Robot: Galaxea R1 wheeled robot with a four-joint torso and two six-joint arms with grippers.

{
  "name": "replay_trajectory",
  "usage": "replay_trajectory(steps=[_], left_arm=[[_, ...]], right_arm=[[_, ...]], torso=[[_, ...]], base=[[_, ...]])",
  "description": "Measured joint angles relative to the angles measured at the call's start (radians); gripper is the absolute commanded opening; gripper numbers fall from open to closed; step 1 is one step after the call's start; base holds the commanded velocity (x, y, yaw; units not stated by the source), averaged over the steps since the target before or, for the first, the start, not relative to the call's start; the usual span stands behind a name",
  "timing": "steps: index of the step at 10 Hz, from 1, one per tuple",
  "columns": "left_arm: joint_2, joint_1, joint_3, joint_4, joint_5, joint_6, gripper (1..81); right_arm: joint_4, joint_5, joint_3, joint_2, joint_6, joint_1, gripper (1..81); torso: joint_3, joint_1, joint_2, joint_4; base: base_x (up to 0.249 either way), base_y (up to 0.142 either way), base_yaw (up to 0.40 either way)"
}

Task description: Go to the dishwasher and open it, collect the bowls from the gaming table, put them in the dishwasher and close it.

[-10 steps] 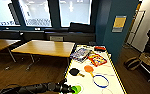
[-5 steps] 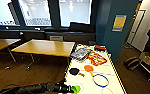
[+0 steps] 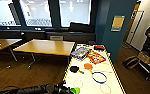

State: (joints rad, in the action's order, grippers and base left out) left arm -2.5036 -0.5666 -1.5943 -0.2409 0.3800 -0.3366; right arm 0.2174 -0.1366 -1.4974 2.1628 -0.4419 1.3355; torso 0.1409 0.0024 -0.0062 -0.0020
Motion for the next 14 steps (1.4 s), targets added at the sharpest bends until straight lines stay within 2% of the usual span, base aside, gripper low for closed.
replay_trajectory(steps=[7, 12, 14], left_arm=[[0.046, -0.081, 0.028, 0.003, -0.039, 0.001, 1.0], [0.052, -0.137, 0.03, 0.034, -0.058, 0.004, 1.0], [0.055, -0.163, 0.03, 0.037, -0.075, 0.018, 1.0]], right_arm=[[0.001, 0.027, -0.022, 0.029, -0.001, -0.018, 1.0], [0.001, 0.051, -0.056, 0.056, -0.001, -0.031, 1.0], [0.001, 0.057, -0.085, 0.078, -0.001, -0.031, 1.0]], torso=[[0.0, 0.0, 0.0, 0.0], [0.0, 0.0, 0.0, 0.0], [0.0, 0.0, 0.0, 0.0]], base=[[-0.108, 0.0, 0.0], [-0.119, 0.0, 0.0], [-0.119, 0.0, 0.0]])
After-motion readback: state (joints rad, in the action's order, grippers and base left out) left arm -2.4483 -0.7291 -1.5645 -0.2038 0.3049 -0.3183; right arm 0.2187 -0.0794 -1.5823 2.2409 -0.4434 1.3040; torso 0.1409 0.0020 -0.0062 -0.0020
